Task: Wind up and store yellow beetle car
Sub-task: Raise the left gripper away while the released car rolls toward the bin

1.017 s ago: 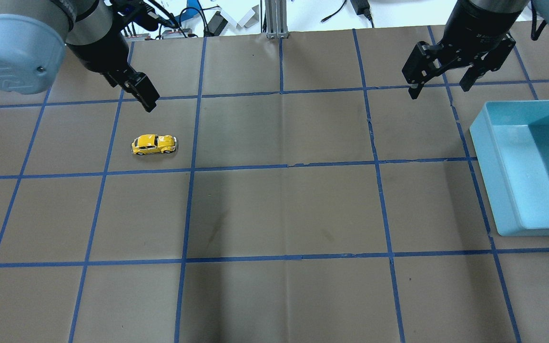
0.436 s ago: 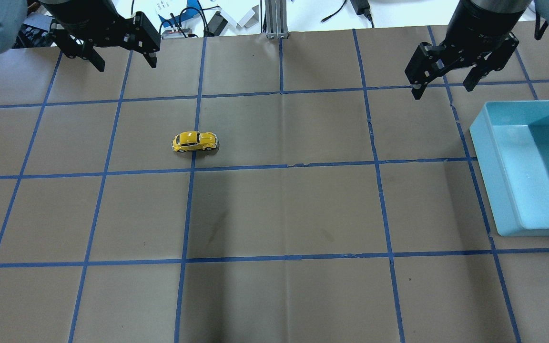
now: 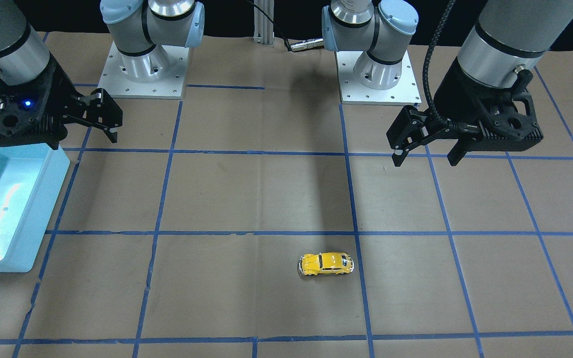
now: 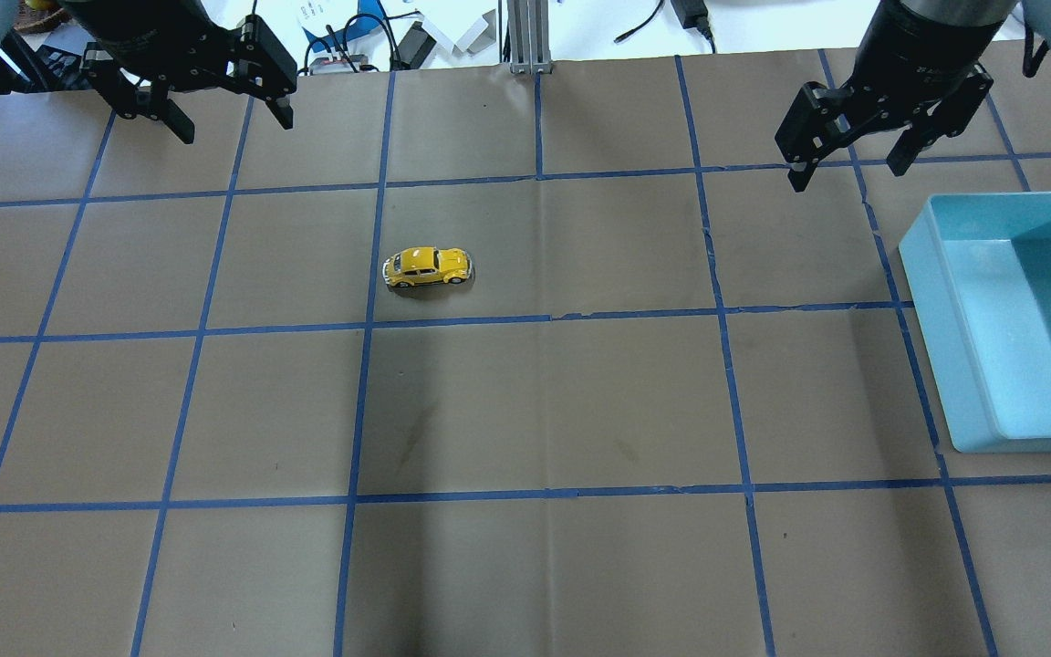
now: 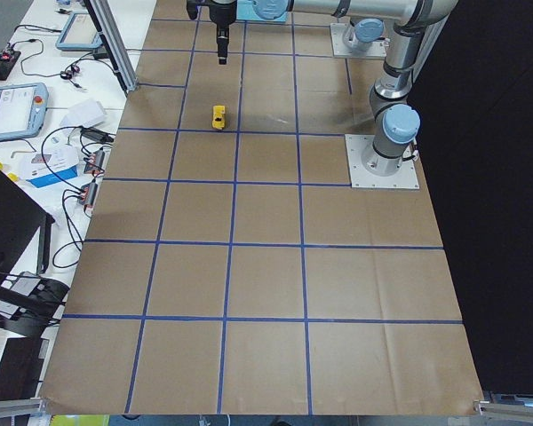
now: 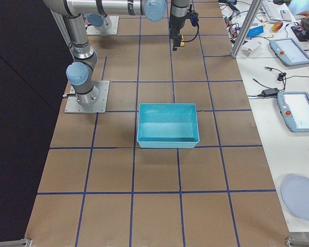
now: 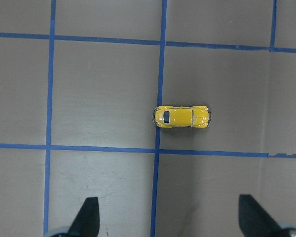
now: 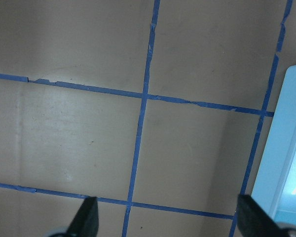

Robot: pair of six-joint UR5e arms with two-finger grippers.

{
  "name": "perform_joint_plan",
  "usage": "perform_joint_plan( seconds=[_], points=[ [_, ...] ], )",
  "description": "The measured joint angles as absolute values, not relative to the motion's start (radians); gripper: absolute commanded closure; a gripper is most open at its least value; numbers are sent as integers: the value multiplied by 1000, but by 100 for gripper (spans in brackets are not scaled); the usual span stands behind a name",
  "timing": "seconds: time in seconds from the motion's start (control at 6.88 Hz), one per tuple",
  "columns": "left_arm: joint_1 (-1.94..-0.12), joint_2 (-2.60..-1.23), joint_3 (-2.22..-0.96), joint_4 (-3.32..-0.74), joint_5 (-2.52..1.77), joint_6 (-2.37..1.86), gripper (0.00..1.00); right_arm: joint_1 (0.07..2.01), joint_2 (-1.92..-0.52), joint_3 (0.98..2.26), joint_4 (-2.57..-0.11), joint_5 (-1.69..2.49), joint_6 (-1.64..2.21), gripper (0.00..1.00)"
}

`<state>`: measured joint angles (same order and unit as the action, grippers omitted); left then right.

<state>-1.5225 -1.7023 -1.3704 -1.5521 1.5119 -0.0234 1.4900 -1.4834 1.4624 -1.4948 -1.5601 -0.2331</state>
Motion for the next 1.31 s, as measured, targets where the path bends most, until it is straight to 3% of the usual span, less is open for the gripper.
perform_joint_plan(
  seconds=[1.31],
  points=[
    [-1522,-1698,-1379,-1553,1511,3,0,1488,-1484,1462,-1496,-1558,-233,0]
  ],
)
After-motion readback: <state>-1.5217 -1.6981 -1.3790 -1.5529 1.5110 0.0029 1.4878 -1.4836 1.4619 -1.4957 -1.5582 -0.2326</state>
